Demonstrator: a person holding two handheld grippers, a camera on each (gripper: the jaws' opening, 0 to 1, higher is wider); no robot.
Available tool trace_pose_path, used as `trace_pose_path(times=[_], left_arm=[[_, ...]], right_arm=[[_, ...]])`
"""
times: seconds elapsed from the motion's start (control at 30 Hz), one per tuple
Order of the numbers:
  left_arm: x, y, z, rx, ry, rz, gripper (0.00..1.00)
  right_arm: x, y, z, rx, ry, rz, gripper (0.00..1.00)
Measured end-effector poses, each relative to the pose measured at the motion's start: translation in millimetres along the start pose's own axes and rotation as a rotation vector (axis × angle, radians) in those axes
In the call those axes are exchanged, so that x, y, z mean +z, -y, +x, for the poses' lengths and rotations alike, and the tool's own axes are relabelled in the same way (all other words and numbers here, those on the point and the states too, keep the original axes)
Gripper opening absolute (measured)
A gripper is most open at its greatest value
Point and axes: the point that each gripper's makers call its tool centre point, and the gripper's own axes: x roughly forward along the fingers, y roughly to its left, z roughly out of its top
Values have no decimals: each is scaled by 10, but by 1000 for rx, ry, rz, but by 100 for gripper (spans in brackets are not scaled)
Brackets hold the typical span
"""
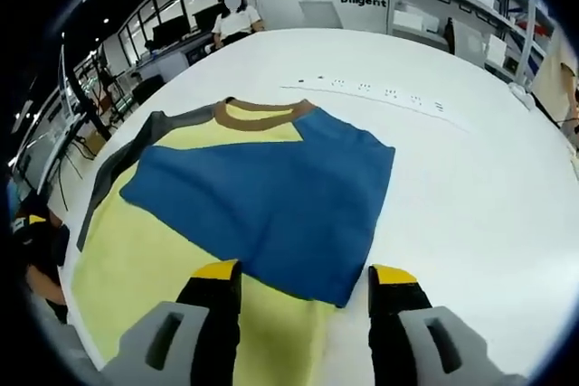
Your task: Fold the garment on the visible template until the final outline fits inside the template.
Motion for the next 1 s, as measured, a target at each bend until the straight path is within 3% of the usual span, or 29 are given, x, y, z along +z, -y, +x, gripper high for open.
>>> trace_pose_path(times=[0.17, 0.43, 0.67, 0.77, 1.0], left_arm=[[-6, -6, 3, 5, -5, 4, 99], [-11, 30, 23, -5, -14, 13, 99], [-40, 10, 9, -1, -25, 19, 99], [-37, -1, 10, -1, -23, 19, 99], [-37, -7, 19, 0, -26, 21, 99]], right_arm=[[-56, 24, -50, -8, -15, 79, 27], [-107, 94, -66, -52, -17, 89, 13], [-117, 142, -59, -47, 3, 100, 4], [-126, 151, -55, -44, -4, 57, 1], [-126, 215, -60, -46, -12, 30, 0]])
